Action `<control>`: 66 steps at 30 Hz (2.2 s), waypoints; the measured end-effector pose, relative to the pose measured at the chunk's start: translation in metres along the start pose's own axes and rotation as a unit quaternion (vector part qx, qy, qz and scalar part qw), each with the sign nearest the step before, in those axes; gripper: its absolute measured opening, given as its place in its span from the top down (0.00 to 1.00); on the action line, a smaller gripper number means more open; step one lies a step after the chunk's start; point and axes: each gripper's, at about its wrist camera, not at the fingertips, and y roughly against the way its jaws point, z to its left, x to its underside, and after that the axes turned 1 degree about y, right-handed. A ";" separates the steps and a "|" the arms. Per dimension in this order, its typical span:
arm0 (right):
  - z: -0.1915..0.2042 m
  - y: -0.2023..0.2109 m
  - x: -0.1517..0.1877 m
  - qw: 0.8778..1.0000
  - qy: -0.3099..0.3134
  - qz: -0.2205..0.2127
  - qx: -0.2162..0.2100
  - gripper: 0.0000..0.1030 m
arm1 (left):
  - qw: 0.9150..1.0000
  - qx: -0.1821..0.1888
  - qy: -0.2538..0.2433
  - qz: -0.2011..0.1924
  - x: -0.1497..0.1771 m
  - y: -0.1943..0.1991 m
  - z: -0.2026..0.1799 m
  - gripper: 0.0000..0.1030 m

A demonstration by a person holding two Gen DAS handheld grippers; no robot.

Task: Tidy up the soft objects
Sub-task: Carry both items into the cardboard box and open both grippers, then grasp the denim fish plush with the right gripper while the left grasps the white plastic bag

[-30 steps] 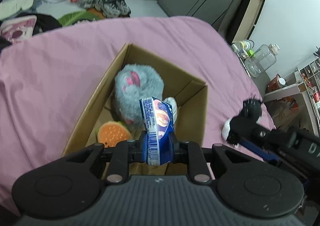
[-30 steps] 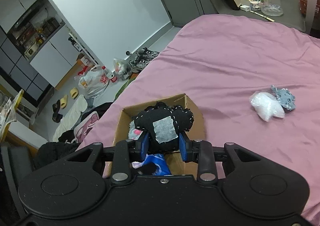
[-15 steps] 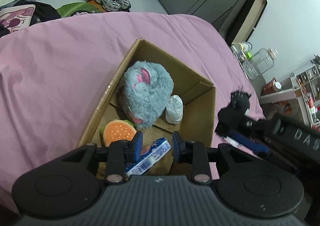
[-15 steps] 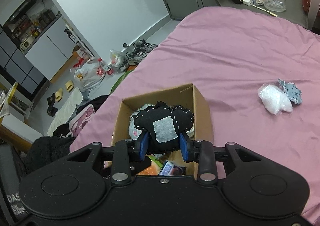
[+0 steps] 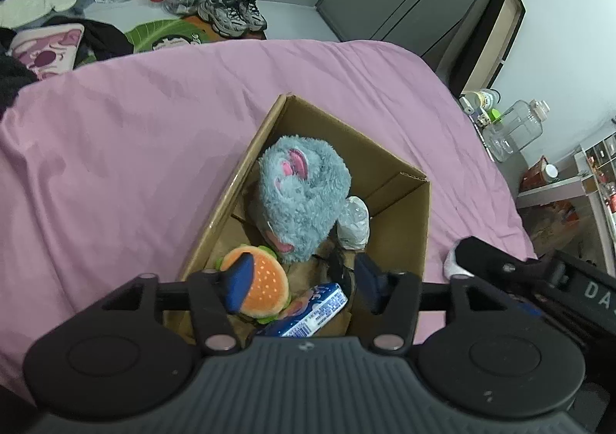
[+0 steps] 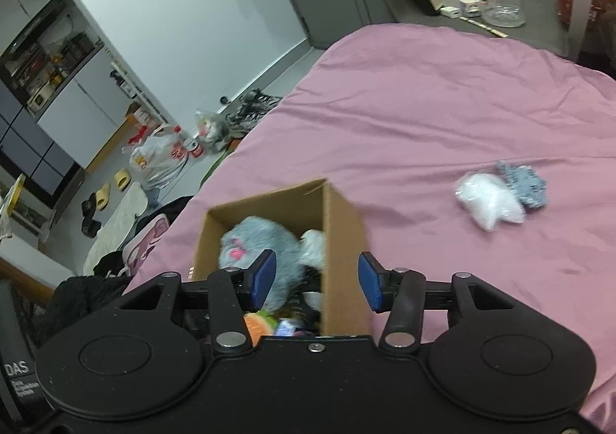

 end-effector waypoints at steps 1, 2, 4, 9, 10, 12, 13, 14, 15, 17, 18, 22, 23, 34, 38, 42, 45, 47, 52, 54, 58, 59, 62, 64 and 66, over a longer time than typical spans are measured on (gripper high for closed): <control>-0.004 0.001 0.000 1.000 -0.001 -0.001 0.003 0.51 | 1.000 -0.003 -0.004 -0.002 0.000 0.001 -0.002 0.40; -0.009 0.003 -0.001 1.000 -0.002 -0.001 0.005 0.50 | 1.000 -0.005 -0.009 -0.004 -0.001 0.002 -0.004 0.37; -0.018 0.005 -0.002 1.000 -0.003 -0.004 0.008 0.50 | 1.000 -0.008 -0.018 -0.012 -0.001 0.004 -0.009 0.33; -0.038 0.010 -0.003 1.000 -0.008 -0.010 0.013 0.43 | 0.999 -0.019 -0.038 -0.020 -0.001 0.007 -0.020 0.28; -0.041 0.011 -0.003 1.000 -0.009 -0.012 0.014 0.42 | 0.999 -0.021 -0.041 -0.020 -0.001 0.007 -0.023 0.28; -0.049 0.013 -0.004 1.000 -0.012 -0.015 0.014 0.39 | 0.998 -0.025 -0.049 -0.021 -0.001 0.008 -0.028 0.28; -0.054 0.014 -0.004 1.000 -0.015 -0.017 0.015 0.38 | 0.998 -0.026 -0.054 -0.022 -0.001 0.008 -0.031 0.28; -0.058 0.015 -0.005 1.000 -0.017 -0.019 0.015 0.37 | 0.998 -0.027 -0.059 -0.023 -0.001 0.009 -0.035 0.28; -0.061 0.015 -0.005 1.000 -0.019 -0.020 0.015 0.37 | 0.997 -0.027 -0.062 -0.024 0.000 0.009 -0.038 0.28; -0.069 0.016 -0.006 0.999 -0.022 -0.021 0.015 0.36 | 0.997 -0.027 -0.069 -0.024 0.000 0.009 -0.045 0.28; -0.073 0.017 -0.007 0.999 -0.024 -0.022 0.015 0.36 | 0.997 -0.026 -0.072 -0.025 0.001 0.009 -0.049 0.28; -0.087 0.018 -0.010 0.999 -0.029 -0.028 0.013 0.35 | 0.996 -0.024 -0.086 -0.027 0.003 0.009 -0.067 0.28; -0.092 0.019 -0.012 0.999 -0.032 -0.031 0.011 0.35 | 0.995 -0.023 -0.089 -0.027 0.003 0.009 -0.072 0.28; -0.138 0.011 -0.033 0.996 -0.065 -0.053 -0.009 0.35 | 0.993 -0.029 -0.112 -0.027 0.012 -0.002 -0.115 0.27; -0.152 0.006 -0.043 0.995 -0.076 -0.061 -0.014 0.35 | 0.993 -0.035 -0.111 -0.028 0.013 -0.007 -0.128 0.28; -0.169 -0.001 -0.050 0.993 -0.091 -0.066 -0.022 0.35 | 0.992 -0.040 -0.115 -0.027 0.016 -0.013 -0.144 0.27; -0.180 -0.007 -0.049 0.993 -0.095 -0.067 -0.022 0.35 | 0.992 -0.044 -0.117 -0.026 0.017 -0.019 -0.154 0.27; -0.190 -0.012 -0.046 0.992 -0.108 -0.066 -0.024 0.35 | 0.992 -0.046 -0.117 -0.024 0.018 -0.024 -0.161 0.27; -0.210 -0.021 -0.041 0.990 -0.122 -0.060 -0.031 0.36 | 0.989 -0.052 -0.133 -0.029 0.022 -0.034 -0.179 0.28; -0.218 -0.024 -0.040 0.989 -0.130 -0.059 -0.031 0.36 | 0.989 -0.049 -0.137 -0.030 0.024 -0.039 -0.185 0.28; -0.231 -0.032 -0.040 0.989 -0.135 -0.056 -0.029 0.38 | 0.989 -0.052 -0.137 -0.030 0.028 -0.052 -0.196 0.28; -0.234 -0.035 -0.040 0.989 -0.137 -0.052 -0.032 0.39 | 0.989 -0.051 -0.136 -0.030 0.029 -0.055 -0.197 0.28; -0.240 -0.045 -0.039 0.988 -0.141 -0.040 -0.043 0.43 | 0.988 -0.058 -0.144 -0.026 0.034 -0.069 -0.207 0.28; -0.241 -0.052 -0.038 0.989 -0.139 -0.031 -0.048 0.45 | 0.987 -0.058 -0.146 -0.019 0.036 -0.079 -0.212 0.28; -0.242 -0.059 -0.036 0.989 -0.136 -0.021 -0.052 0.46 | 0.988 -0.058 -0.142 -0.015 0.037 -0.087 -0.214 0.31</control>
